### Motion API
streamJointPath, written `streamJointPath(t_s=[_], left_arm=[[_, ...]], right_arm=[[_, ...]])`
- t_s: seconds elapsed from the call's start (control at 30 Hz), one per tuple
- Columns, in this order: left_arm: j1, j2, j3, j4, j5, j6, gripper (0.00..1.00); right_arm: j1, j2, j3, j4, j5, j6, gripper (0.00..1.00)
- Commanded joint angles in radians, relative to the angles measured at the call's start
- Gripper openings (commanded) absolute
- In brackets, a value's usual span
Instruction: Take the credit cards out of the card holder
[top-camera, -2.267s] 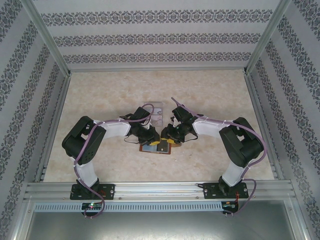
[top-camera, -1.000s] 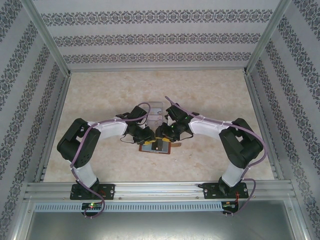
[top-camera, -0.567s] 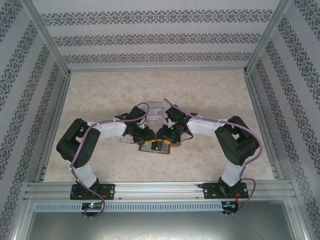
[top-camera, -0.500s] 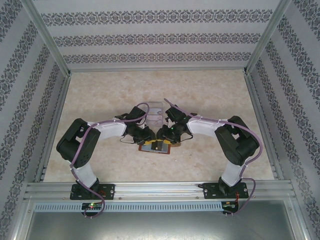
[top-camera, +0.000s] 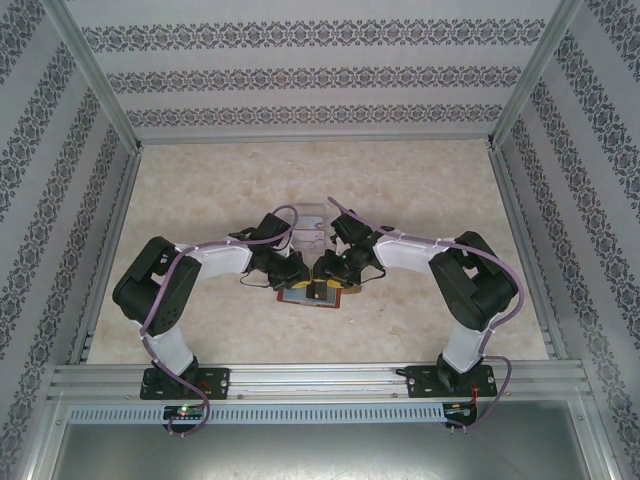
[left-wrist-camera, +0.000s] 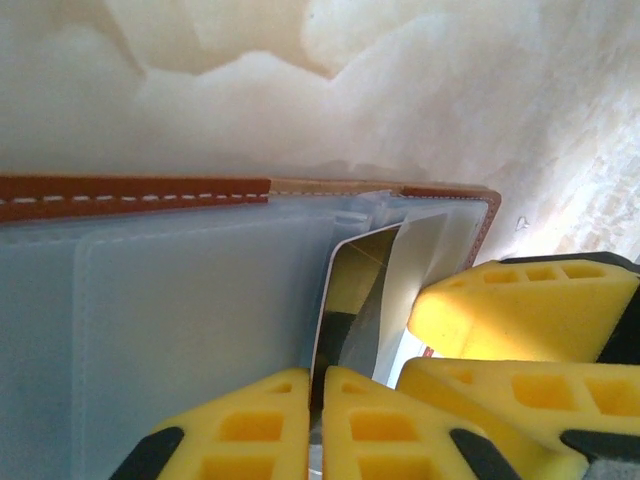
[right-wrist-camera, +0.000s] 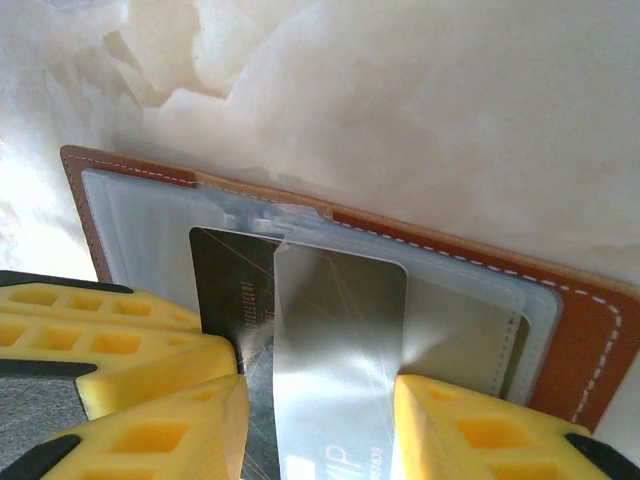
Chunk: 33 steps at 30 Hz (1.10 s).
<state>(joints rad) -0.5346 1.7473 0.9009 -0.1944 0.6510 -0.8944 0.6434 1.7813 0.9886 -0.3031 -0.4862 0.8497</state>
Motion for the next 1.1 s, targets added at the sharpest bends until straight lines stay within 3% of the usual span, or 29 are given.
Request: streamJointPath(t_s=[0.0,0.67,1.07], left_arm=[[0.002,-0.013,0.001,0.023,0.013,0.016,0.06],[0.042,-0.136,0.103,-0.317,-0.112,0.251,0.00],[0.053,-0.125,0.274,-0.514,-0.113,0.600,0.00]], right_arm=[[0.002,0.018,-0.008,-0.005,0.009,-0.012,0.45],[-0.051,-0.073,-0.027,-0.010,-0.001,-0.031,0.46],[-0.104,-0.169,-0.054,-0.016,0.002,-0.048,0.46]])
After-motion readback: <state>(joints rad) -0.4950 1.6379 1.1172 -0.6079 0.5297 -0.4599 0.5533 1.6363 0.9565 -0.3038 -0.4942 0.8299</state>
